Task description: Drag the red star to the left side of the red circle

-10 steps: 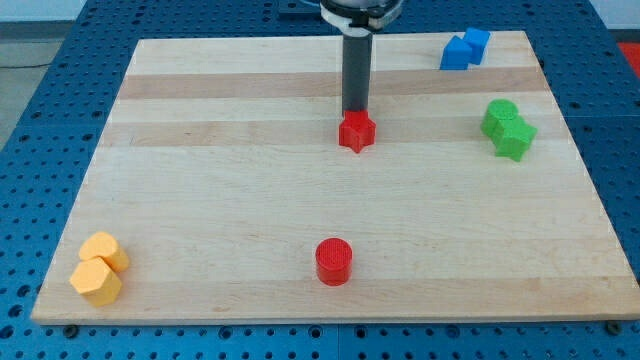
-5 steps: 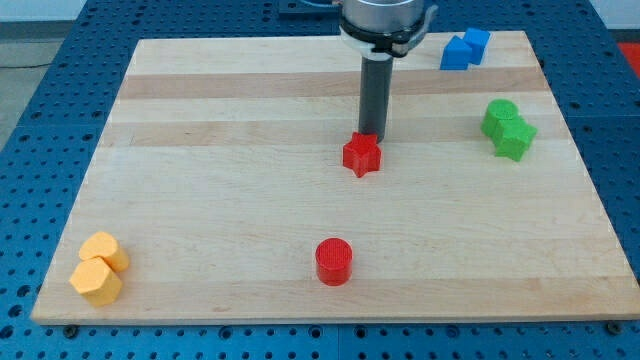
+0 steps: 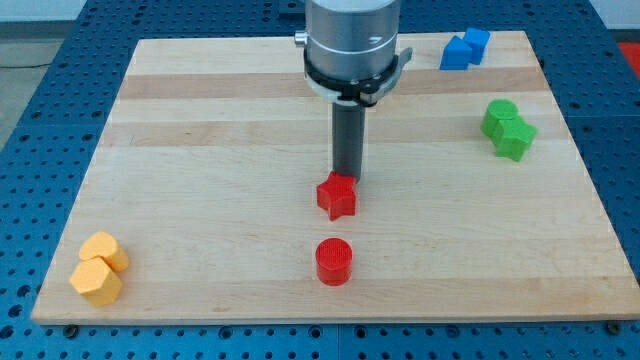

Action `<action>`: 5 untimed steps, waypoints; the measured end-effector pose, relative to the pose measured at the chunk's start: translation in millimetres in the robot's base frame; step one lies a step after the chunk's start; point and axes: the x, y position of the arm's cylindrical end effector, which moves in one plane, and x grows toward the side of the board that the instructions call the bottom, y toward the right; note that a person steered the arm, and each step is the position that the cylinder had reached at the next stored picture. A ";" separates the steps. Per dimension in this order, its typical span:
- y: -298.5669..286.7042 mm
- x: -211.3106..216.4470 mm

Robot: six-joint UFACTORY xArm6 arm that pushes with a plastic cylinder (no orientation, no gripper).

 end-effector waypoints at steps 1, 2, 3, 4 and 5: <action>-9.8 8.4; -17.4 17.8; -21.7 27.7; -25.3 32.6; -32.0 37.1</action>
